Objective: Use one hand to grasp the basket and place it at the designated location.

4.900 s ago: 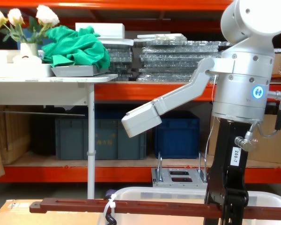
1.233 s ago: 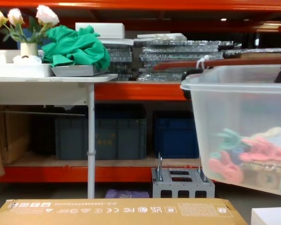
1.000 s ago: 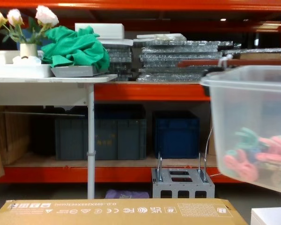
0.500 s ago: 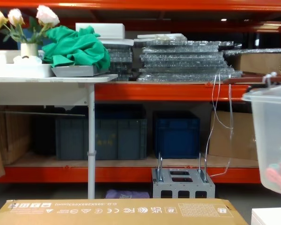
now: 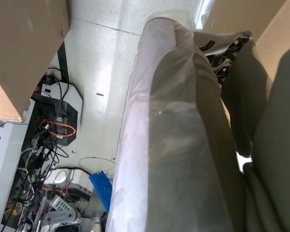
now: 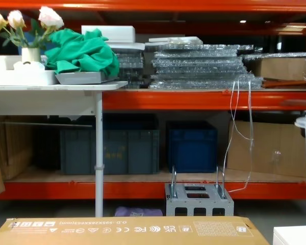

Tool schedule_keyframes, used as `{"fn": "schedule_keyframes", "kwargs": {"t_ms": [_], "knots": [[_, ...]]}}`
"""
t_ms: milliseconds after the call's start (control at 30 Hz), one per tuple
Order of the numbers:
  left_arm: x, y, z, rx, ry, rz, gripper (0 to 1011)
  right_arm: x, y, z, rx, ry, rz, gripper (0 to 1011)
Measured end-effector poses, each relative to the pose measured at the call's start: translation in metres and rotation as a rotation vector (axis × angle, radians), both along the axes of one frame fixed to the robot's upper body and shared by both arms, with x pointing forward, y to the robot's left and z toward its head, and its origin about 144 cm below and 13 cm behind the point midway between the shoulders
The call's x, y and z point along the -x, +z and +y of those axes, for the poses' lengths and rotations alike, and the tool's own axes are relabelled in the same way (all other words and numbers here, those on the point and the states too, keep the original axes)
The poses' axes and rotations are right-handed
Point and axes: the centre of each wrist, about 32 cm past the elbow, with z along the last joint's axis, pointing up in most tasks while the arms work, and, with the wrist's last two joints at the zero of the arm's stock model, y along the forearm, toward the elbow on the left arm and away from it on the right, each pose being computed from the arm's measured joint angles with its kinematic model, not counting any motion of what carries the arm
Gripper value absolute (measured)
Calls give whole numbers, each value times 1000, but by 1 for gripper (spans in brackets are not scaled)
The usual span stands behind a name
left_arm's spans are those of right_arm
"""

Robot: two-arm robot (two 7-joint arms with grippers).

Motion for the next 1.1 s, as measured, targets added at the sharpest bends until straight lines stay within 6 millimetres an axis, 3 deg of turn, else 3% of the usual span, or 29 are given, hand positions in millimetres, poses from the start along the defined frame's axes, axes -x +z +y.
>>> {"fn": "schedule_keyframes", "kwargs": {"t_ms": [333,1100], "knots": [[0,0,0,0,0,0,0,23,-22,-28,-28,-170,4,227],[0,0,0,0,0,0,0,49,-73,-50,-87,-324,69,227]]}}
